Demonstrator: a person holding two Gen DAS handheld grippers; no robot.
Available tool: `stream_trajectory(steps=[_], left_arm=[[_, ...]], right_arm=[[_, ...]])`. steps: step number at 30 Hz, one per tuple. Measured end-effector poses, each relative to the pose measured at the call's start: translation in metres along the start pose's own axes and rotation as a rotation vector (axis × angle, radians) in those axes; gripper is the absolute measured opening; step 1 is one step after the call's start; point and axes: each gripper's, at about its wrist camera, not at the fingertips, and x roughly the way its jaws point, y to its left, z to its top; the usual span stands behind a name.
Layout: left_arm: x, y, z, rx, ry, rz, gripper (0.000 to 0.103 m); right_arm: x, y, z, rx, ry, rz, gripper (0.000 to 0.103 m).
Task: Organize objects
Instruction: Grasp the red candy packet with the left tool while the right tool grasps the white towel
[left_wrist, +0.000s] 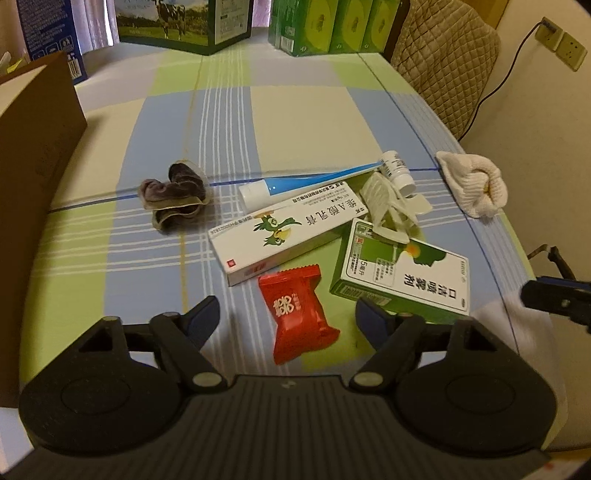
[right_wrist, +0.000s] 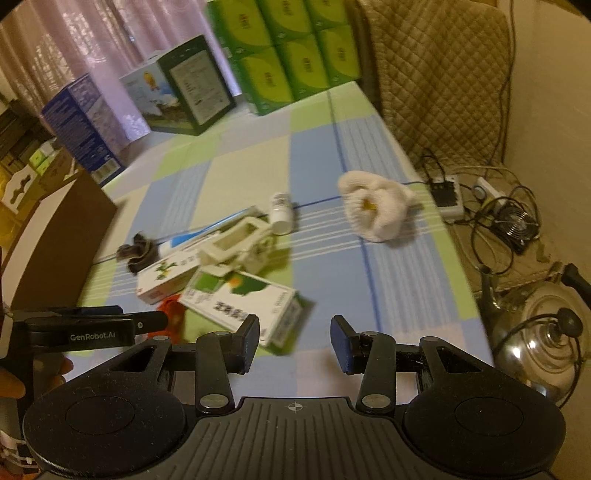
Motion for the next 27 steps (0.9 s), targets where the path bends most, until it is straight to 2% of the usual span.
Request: stream_trajectory(steps=[4, 9, 16, 19, 21, 27], left_arm=[[0.014, 0.0, 0.004, -0.005, 0.017, 0.02, 0.07], [0.026, 0.002, 0.005, -0.007, 0.05, 0.044, 0.06], [0.034, -0.002, 0.008, 0.003, 0.05, 0.069, 0.056], [0.033, -0.004, 0.008, 0.009, 0.043, 0.067, 0.046], [0.032, -0.006, 0.007, 0.023, 0.042, 0.067, 0.033], [0.022, 0.002, 0.0, 0.002, 0.042, 0.073, 0.028]], right_arm=[[0.0, -0.015, 0.003, 0.022, 0.0, -0.018, 0.04], [0.001, -0.031, 0.008, 0.044, -0.003, -0.031, 0.04], [0.004, -0.043, 0.014, 0.053, -0.003, -0.036, 0.04], [0.007, -0.045, 0.017, 0.047, -0.004, -0.035, 0.04], [0.009, -0.048, 0.02, 0.043, -0.007, -0.035, 0.04], [0.016, -0.052, 0.033, -0.005, -0.044, -0.041, 0.04]])
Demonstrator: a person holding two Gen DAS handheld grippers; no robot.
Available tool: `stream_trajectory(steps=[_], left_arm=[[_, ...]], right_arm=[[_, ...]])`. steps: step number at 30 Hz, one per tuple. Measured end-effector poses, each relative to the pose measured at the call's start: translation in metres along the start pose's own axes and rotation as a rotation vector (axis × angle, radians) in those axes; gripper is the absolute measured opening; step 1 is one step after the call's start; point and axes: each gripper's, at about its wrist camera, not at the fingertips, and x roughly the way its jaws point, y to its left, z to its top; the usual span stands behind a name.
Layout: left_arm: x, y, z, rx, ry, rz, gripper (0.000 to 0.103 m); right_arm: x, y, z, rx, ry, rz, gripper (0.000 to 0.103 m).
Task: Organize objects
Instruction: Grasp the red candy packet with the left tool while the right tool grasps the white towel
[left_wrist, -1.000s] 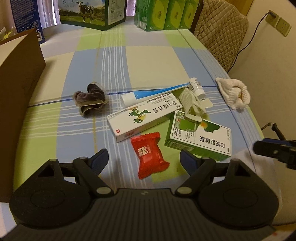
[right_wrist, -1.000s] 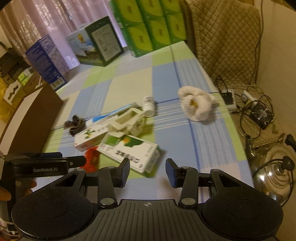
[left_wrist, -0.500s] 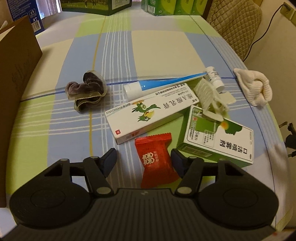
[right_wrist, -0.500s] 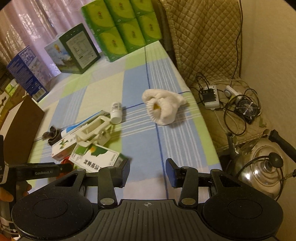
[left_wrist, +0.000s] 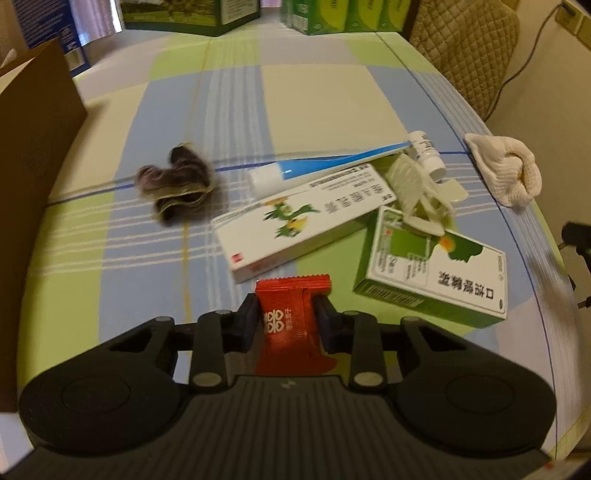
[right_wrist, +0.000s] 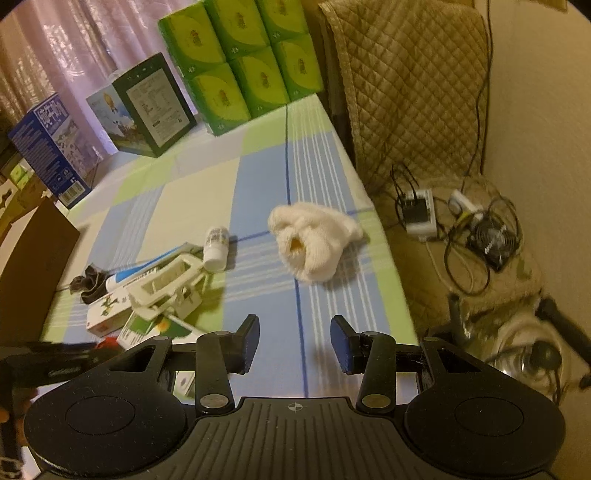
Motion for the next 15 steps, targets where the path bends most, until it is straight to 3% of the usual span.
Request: stream_trajectory(steps=[10, 11, 14, 15], left_arm=[[-0.038, 0.044, -0.005, -0.137, -0.06, 0.071, 0.028], [-0.042, 0.048, -0.003, -0.151, -0.073, 0.083, 0.028], [-0.054, 0.062, 0.002, -0.185, -0.106, 0.115, 0.028], [-0.058, 0.066, 0.003, -0.196, -0.115, 0.125, 0.028]], right_arm=[[0.029, -0.002, 0.031, -0.135, -0.085, -0.017, 0.04], [0.034, -0.002, 0.034, -0.15, -0.09, -0.019, 0.042], [0.051, 0.0, 0.042, -0.203, -0.086, -0.046, 0.07], [0.055, 0.001, 0.044, -0.218, -0.097, -0.051, 0.072]])
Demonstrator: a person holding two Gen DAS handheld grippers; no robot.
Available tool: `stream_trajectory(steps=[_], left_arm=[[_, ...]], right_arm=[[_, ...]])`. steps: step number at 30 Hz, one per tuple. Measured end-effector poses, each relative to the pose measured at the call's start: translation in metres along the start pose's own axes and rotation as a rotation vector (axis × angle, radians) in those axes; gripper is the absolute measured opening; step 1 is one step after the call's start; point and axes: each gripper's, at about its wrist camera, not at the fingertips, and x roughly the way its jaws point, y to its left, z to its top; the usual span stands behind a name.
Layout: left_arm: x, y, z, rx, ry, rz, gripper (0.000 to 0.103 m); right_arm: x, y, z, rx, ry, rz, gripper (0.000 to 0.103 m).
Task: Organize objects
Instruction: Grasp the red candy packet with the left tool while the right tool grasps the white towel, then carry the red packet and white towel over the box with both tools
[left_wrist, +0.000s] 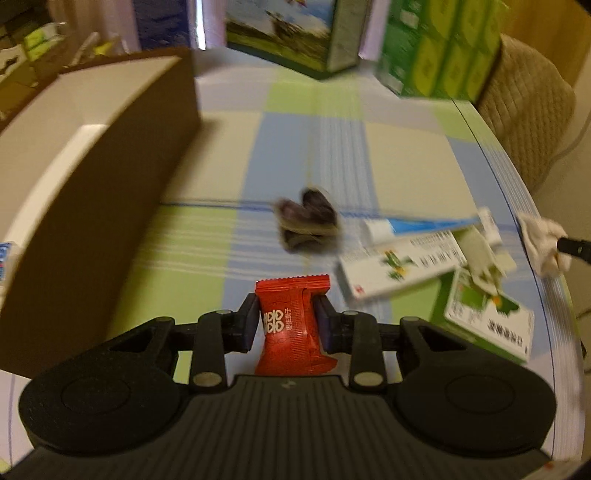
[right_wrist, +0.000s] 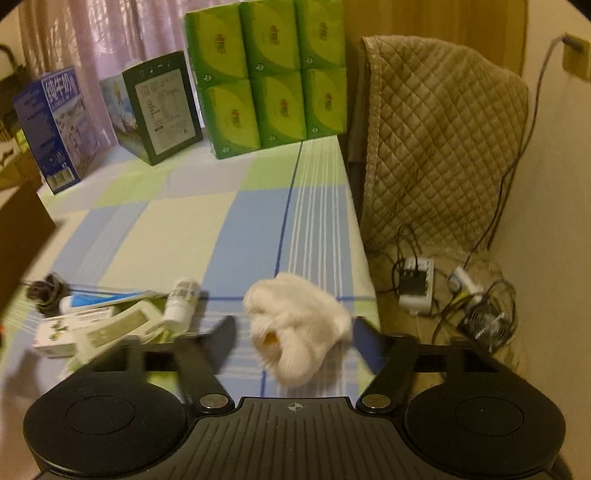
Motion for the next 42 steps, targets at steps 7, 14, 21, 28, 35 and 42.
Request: stream_trajectory(steps=[7, 14, 21, 28, 35, 42], left_arm=[[-0.008, 0.011, 0.002, -0.028, -0.017, 0.028, 0.028], [-0.011, 0.011, 0.003, -0.024, -0.023, 0.03, 0.028], [-0.016, 0.009, 0.005, -0.006, -0.038, 0.011, 0.028], [-0.029, 0.009, 0.007, 0.01, -0.071, -0.013, 0.028], [-0.049, 0.017, 0.009, 0.016, -0.109, -0.046, 0.028], [-0.076, 0.034, 0.008, 0.019, -0.147, -0.082, 0.028]], right_arm=[[0.032, 0.002, 0.003, -0.022, 0.041, -0.014, 0.072], [0.039, 0.003, -0.003, -0.026, 0.057, -0.028, 0.037], [0.021, 0.005, -0.008, -0.004, 0.048, -0.029, 0.034], [-0.011, 0.017, -0.005, 0.027, 0.0, -0.005, 0.034], [-0.059, 0.035, -0.007, 0.055, -0.06, 0.045, 0.034], [-0.1, 0.072, -0.013, 0.038, -0.086, 0.125, 0.034]])
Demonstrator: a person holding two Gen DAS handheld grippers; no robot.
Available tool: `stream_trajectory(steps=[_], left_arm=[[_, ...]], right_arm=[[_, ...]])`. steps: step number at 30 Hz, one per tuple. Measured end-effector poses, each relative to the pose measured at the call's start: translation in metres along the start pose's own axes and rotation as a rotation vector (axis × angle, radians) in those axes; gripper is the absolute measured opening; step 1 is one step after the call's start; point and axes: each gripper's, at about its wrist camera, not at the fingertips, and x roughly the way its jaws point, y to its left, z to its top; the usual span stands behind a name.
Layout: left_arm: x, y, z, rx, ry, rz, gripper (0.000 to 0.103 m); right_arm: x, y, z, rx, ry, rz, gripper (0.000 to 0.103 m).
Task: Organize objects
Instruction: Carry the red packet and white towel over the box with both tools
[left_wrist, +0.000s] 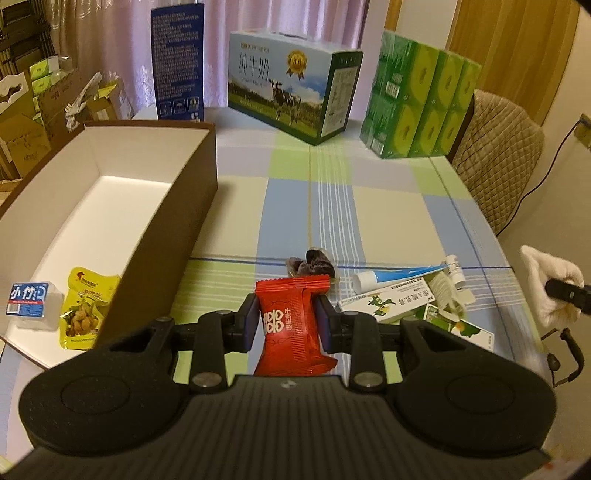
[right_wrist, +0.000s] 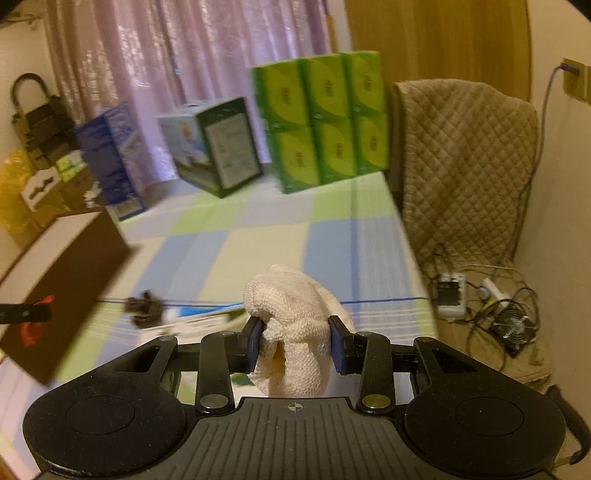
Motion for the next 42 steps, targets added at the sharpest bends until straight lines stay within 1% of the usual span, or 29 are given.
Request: stream_trajectory(steps=[5, 11, 19, 25, 35, 42], left_arm=[[-0.02, 0.016, 0.0, -0.007, -0.025, -0.018, 0.028], [-0.042, 0.045, -0.002, -0.029, -0.05, -0.017, 0.028], [-0.066, 0.095, -0.004, -0.074, -0.074, 0.027, 0.028], [-0.077, 0.132, -0.004, -0.1, -0.083, 0.054, 0.028], [-0.077, 0.187, 0.004, -0.12, -0.089, 0.085, 0.028], [-0.066, 0.218, 0.015, -0.111, -0.083, 0.097, 0.028]], right_arm=[[-0.01, 0.042, -0.003, -0.02, -0.001, 0.075, 0.034], [-0.009, 0.097, -0.003, -0.067, 0.013, 0.182, 0.034], [0.005, 0.18, -0.003, -0.152, 0.033, 0.349, 0.034], [0.023, 0.237, 0.001, -0.215, 0.041, 0.438, 0.034], [0.06, 0.316, 0.011, -0.291, 0.042, 0.508, 0.034], [0.086, 0.359, 0.019, -0.329, 0.041, 0.508, 0.034]])
